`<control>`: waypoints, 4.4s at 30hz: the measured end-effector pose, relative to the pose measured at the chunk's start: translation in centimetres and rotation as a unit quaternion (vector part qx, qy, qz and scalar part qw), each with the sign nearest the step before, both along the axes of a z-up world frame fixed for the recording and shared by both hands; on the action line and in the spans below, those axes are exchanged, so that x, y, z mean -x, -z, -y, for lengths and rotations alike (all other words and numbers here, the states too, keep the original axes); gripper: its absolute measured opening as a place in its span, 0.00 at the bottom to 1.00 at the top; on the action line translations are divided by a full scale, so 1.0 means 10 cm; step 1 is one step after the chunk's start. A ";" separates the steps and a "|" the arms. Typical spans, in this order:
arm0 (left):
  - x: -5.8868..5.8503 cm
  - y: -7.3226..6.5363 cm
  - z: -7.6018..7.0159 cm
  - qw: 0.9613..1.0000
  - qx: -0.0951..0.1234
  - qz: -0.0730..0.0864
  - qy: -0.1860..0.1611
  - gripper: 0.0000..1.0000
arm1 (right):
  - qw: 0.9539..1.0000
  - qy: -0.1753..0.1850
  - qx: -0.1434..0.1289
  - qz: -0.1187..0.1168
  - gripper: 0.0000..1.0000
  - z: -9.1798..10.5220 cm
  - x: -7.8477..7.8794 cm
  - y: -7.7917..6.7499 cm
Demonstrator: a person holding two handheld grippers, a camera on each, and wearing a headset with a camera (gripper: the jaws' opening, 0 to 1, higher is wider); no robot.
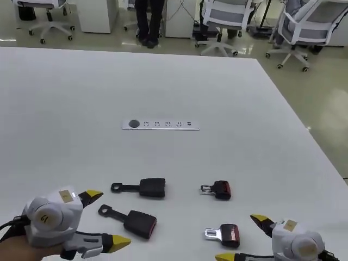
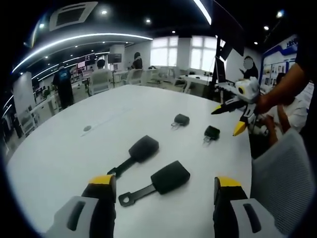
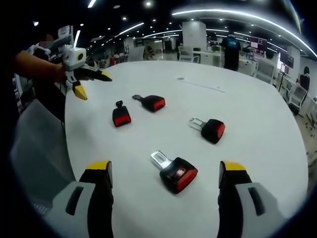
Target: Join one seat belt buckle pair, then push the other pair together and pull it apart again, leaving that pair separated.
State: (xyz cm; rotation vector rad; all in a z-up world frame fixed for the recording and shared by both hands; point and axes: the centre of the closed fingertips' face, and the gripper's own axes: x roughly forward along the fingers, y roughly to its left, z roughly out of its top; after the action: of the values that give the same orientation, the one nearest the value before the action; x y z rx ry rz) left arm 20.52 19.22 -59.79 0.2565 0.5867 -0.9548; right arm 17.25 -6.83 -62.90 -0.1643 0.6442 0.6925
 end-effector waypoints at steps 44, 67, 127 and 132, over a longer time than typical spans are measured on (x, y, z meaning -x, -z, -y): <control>-0.17 0.80 0.38 0.966 -0.129 -0.018 0.222 0.64 | 0.974 -0.203 0.059 -0.080 0.62 0.03 -0.02 0.53; -0.15 0.94 0.43 0.955 -0.141 -0.029 0.258 0.37 | 0.961 -0.244 0.086 -0.092 0.36 0.06 -0.09 0.62; -0.14 0.93 0.43 0.941 -0.219 -0.073 0.247 0.33 | 0.960 -0.262 0.060 -0.076 0.34 -0.98 -0.40 0.59; -0.13 0.92 0.43 0.940 -0.224 -0.075 0.248 0.33 | 0.960 -0.266 0.055 -0.070 0.34 -1.09 -0.43 0.60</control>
State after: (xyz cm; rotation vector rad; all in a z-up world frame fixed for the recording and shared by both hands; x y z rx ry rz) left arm 21.84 14.91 -69.02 0.7720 0.9042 -1.3270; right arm 21.57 4.04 -68.89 -0.4033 0.7826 1.1960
